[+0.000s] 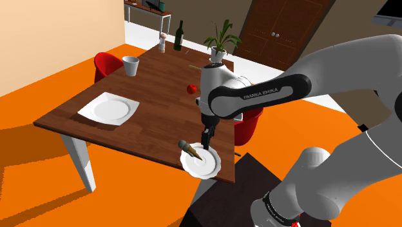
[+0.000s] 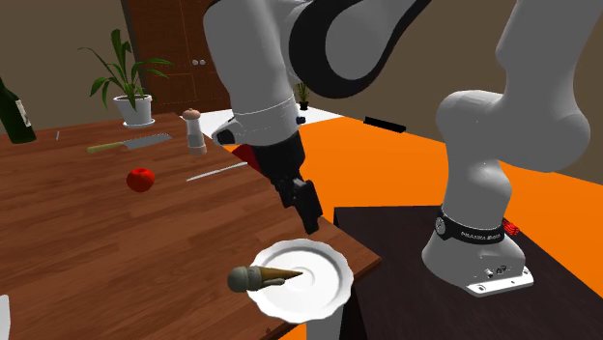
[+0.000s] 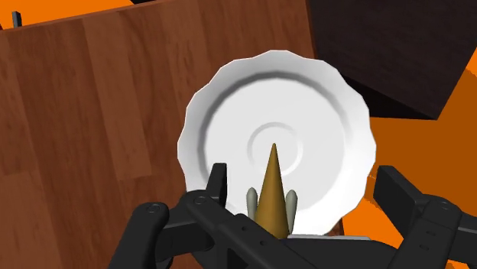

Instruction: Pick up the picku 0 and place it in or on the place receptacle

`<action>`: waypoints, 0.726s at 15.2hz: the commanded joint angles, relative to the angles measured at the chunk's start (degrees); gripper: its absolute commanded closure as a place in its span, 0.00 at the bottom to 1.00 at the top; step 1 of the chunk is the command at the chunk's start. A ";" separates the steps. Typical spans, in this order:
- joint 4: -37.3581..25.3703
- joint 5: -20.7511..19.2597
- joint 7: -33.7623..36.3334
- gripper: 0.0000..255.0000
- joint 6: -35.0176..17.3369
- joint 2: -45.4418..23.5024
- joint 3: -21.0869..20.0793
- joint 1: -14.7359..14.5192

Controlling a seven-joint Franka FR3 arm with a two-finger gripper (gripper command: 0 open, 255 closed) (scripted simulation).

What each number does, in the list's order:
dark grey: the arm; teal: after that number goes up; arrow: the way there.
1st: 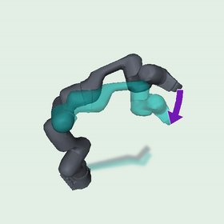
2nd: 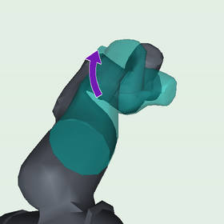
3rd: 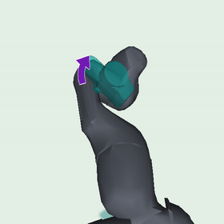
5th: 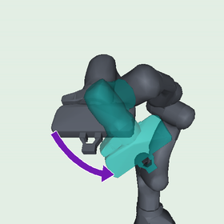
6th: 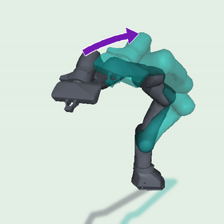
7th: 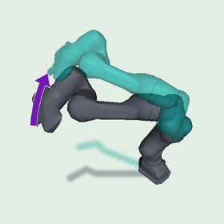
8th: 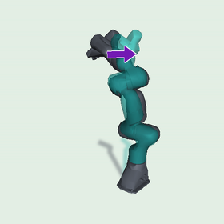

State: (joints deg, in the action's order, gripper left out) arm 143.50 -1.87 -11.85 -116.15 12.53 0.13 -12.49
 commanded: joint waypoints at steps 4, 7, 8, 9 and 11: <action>-5.06 0.15 -0.10 0.00 6.76 1.66 -0.08 -0.08; -5.06 0.15 -0.10 0.00 6.76 1.66 -0.08 -0.08; -5.06 0.15 -0.10 0.00 6.76 1.66 -0.08 -0.08; -5.06 0.15 -0.10 0.00 6.76 1.66 -0.08 -0.08; -5.06 0.15 -0.10 0.00 6.76 1.66 -0.08 -0.08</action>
